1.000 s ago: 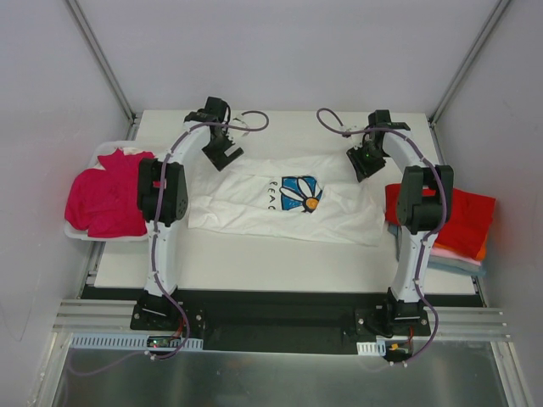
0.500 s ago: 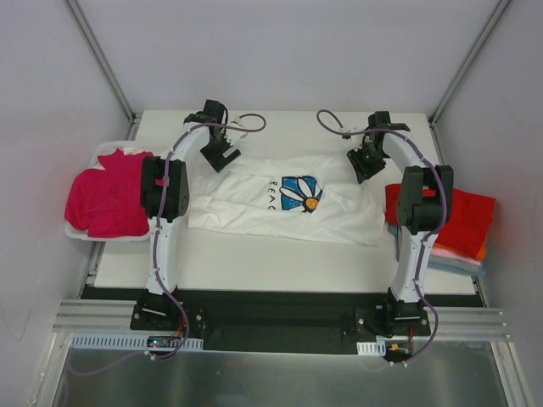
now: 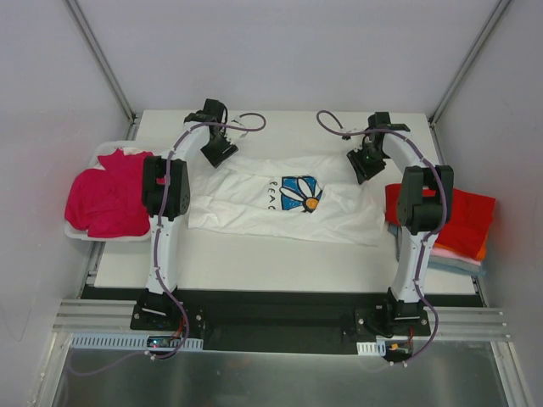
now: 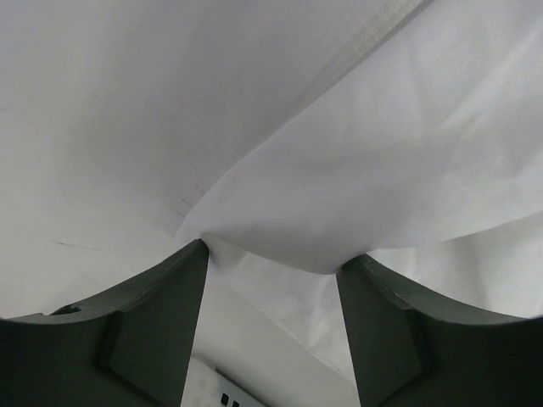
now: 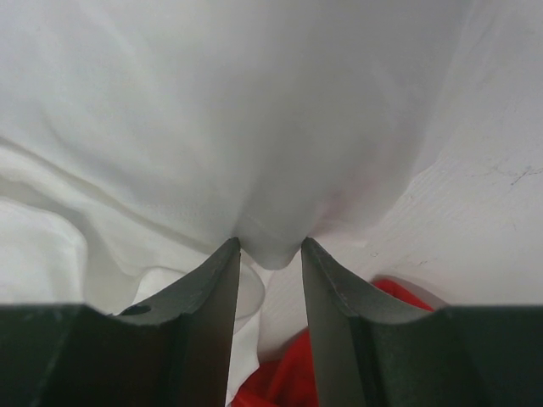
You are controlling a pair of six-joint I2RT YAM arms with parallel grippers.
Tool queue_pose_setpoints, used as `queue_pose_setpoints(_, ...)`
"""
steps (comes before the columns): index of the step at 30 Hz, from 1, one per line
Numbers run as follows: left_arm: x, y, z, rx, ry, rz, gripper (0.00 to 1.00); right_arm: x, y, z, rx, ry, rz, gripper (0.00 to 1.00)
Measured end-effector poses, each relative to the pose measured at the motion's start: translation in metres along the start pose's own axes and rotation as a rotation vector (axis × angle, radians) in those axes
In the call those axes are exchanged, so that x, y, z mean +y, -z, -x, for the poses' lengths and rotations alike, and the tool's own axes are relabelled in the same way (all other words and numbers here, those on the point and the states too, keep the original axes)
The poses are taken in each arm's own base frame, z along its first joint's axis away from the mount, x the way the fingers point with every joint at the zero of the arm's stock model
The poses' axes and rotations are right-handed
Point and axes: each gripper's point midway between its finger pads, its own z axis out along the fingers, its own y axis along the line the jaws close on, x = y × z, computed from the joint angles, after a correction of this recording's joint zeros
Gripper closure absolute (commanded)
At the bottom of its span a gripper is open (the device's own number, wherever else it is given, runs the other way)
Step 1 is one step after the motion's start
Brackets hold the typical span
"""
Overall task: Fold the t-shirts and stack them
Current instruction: Grap the side of the flattened tshirt furthest away from the robot with both arms
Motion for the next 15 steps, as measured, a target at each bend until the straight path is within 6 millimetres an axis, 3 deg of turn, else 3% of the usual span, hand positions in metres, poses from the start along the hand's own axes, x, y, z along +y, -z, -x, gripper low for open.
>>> queue_pose_setpoints(9,0.0013,-0.0066,-0.0007,0.005,-0.007,-0.003,0.58,0.0033,0.0003,-0.0060,0.014,0.002,0.007,0.65)
queue_pose_setpoints(12,0.0026,-0.0092,-0.0028,0.008,-0.004,-0.004,0.65,0.0041,-0.0007,-0.0079,0.019,0.004,0.010,0.69)
queue_pose_setpoints(15,0.0024,-0.0102,-0.0036,0.010,-0.003,-0.006,0.73,0.0042,-0.0008,-0.0081,0.020,0.007,0.011,0.83)
